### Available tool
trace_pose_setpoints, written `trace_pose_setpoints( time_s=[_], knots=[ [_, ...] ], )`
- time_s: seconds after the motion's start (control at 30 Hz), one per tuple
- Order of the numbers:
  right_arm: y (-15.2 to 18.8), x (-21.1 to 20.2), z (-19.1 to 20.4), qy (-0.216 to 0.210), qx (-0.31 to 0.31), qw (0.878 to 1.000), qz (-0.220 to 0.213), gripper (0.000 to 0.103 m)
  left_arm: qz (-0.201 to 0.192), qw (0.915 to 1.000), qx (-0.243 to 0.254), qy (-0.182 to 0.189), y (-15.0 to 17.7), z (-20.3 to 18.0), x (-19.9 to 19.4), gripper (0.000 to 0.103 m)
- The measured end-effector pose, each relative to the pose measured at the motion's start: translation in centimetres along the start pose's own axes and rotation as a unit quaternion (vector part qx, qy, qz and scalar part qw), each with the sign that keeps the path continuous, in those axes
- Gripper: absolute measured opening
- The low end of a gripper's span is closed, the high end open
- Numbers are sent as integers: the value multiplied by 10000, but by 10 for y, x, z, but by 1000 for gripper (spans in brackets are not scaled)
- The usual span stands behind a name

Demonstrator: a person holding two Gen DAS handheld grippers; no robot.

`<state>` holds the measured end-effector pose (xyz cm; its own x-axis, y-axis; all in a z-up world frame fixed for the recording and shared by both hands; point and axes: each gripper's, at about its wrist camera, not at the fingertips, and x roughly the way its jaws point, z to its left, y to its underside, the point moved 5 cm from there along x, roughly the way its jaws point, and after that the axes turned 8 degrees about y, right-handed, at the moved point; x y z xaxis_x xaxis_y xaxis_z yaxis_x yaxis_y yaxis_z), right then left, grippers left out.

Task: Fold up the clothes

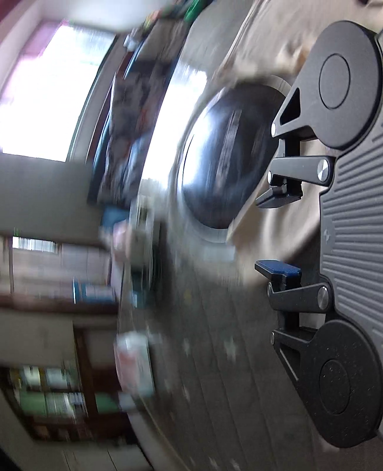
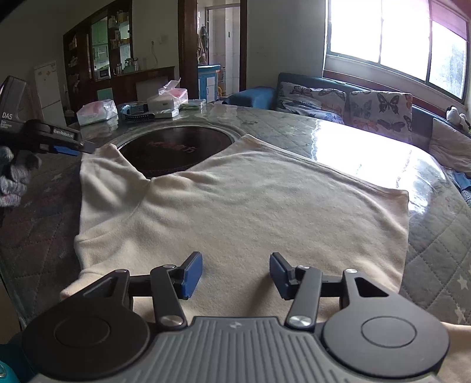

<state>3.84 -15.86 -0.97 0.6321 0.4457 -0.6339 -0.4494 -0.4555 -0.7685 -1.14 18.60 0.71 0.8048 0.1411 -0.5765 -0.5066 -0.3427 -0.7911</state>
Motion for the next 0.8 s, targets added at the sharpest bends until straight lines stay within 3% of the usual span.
trace_pose_setpoints(
  time_s=[0.07, 0.17, 0.2, 0.33, 0.5, 0.6, 0.8],
  knots=[
    [-1, 0, 1, -16, -8, 10000, -15, 52, 88, 9987, 380, 325, 8, -21, 4, 42],
    [1, 1, 0, 37, -51, 10000, 57, 52, 335, 9961, 779, 221, 19, -38, 19, 42],
    [1, 1, -1, 37, -54, 10000, 64, 52, 378, 9961, 771, 177, 21, -40, 21, 42],
    [-3, -4, -12, 13, 34, 10000, 56, 52, 247, 9950, 654, 713, 12, -59, 7, 42],
    [-22, 3, -48, 263, 355, 9990, 9, 51, 341, 9800, 886, 1748, 15, -107, 2, 41],
    [-32, 14, -72, 413, 545, 9977, 25, 51, 521, 9707, 913, 2159, 22, -130, 9, 39],
    [-48, 52, -121, 682, 958, 9928, 212, 51, 833, 9658, 886, 2292, 32, -141, 29, 36]
  ],
)
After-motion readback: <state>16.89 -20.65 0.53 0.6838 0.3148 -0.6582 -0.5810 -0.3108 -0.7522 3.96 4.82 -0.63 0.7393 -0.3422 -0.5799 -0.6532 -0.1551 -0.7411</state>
